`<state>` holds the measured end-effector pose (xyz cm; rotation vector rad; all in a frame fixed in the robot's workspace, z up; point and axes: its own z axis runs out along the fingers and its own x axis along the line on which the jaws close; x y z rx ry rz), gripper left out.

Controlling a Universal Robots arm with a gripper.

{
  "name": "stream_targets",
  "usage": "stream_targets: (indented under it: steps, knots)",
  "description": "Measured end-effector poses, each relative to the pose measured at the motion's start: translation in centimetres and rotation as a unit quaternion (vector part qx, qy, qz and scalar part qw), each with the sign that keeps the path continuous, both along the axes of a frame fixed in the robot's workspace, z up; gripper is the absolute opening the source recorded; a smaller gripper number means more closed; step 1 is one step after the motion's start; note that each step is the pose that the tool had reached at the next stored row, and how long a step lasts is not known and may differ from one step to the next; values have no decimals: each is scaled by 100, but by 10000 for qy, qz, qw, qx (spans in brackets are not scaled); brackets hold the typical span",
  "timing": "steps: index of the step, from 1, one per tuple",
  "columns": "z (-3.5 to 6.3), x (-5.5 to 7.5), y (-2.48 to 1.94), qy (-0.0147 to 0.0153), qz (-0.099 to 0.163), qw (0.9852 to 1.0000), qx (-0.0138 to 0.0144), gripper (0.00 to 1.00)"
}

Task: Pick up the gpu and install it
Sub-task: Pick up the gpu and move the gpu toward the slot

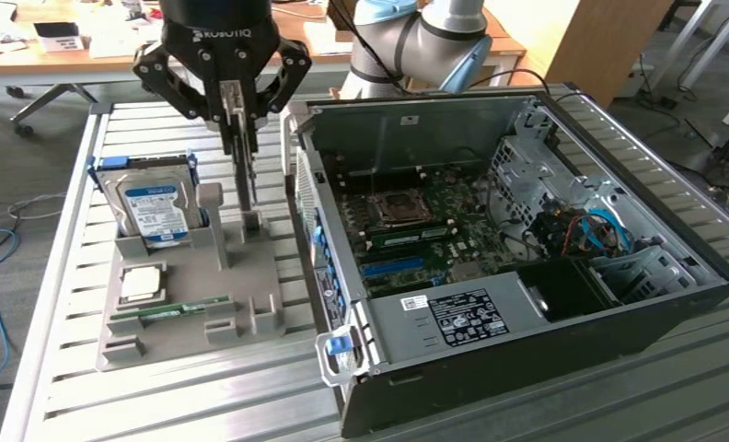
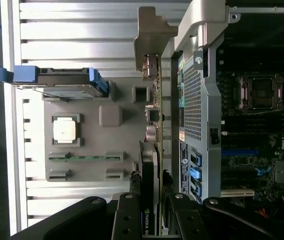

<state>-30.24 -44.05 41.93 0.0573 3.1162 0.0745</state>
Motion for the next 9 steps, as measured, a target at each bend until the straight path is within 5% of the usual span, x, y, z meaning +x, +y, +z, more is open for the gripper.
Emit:
stream_targets:
  steps: [9]
  knots:
    - [110,0,0,0,0,10000,0,27]
